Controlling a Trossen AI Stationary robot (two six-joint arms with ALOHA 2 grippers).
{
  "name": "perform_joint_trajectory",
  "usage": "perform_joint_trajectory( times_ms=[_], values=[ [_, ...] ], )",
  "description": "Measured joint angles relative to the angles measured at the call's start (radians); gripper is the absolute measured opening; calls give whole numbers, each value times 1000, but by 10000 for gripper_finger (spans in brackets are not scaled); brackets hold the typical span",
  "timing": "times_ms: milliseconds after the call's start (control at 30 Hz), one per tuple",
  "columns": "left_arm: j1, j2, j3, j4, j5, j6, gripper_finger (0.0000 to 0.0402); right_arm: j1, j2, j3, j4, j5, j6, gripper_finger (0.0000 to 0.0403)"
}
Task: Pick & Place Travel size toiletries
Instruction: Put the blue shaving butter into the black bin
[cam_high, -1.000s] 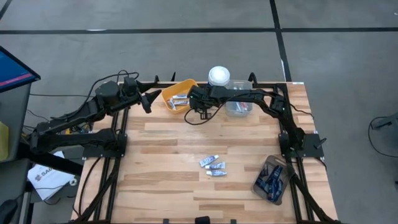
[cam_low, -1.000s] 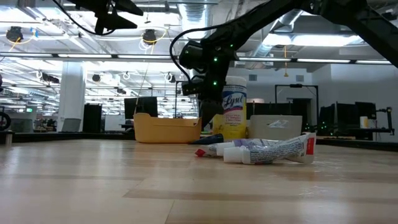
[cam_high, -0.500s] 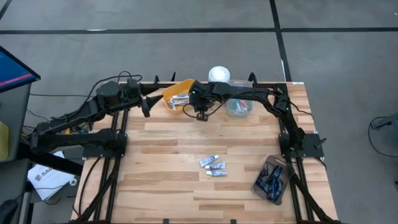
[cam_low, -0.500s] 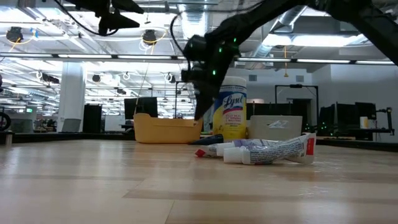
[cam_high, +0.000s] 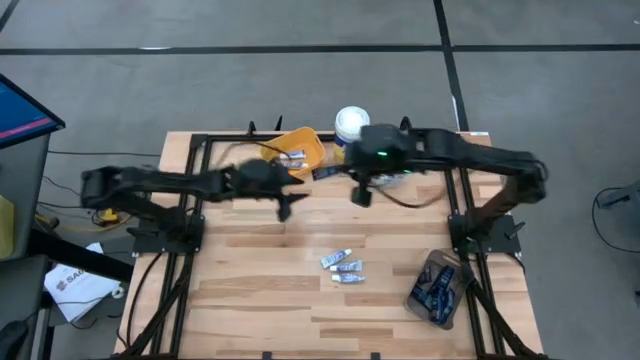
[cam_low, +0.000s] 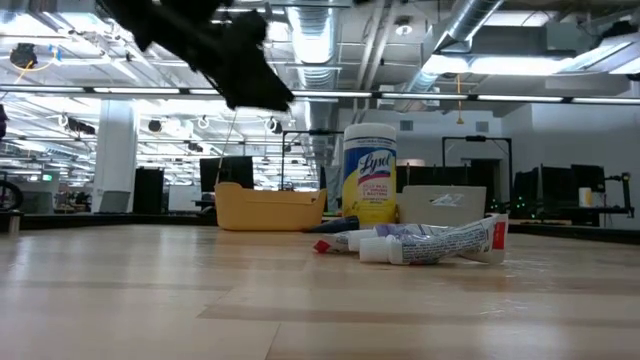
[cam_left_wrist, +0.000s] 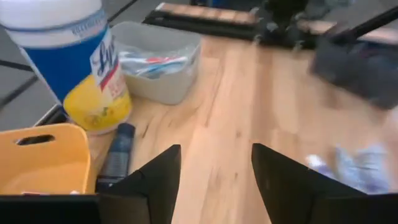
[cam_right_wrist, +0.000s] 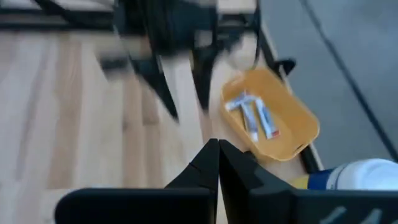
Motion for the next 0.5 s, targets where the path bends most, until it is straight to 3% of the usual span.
perform_joint_trajectory(
  times_ms=[100, 200, 367, 500],
  values=[
    [-58, 158, 0, 172, -191, -12, 174, 42, -77, 0, -4, 79, 48, 0],
    [-87, 290, 0, 348, -330, 3, 130, 76, -134, 0, -8, 154, 90, 0],
    [-88, 447, 37, 456, -346, 1, 19, 129, -173, 0, -30, 176, 146, 0],
    [-61, 546, 99, 453, -353, -15, 4, 164, -176, 0, -46, 203, 153, 0]
  ],
)
